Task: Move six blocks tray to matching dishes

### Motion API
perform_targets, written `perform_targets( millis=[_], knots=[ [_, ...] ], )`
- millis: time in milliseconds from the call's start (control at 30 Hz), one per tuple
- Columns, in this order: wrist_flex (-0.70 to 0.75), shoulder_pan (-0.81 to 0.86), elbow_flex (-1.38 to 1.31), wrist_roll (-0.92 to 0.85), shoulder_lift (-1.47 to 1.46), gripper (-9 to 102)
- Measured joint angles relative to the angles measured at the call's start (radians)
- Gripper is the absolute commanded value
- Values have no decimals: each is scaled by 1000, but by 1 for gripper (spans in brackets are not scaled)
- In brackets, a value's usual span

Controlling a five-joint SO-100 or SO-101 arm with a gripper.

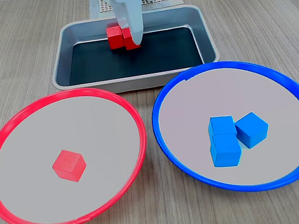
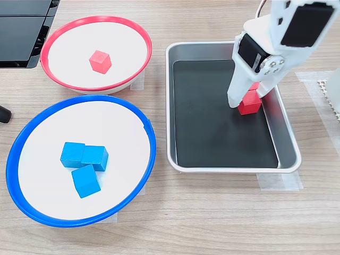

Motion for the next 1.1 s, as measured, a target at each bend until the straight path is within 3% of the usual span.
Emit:
perform_targets(
  millis=[167, 500, 667, 800, 900, 1100],
  knots=[
    [-94, -5, 26, 29, 0, 15],
    [-109, -32, 43, -5, 5, 2],
    [-94, -67, 8, -23, 15, 1],
    [-20, -69, -224, 18, -49, 1],
    [9, -12, -577, 46, -245, 1],
    [-84, 86, -923, 40, -583, 6]
  ],
)
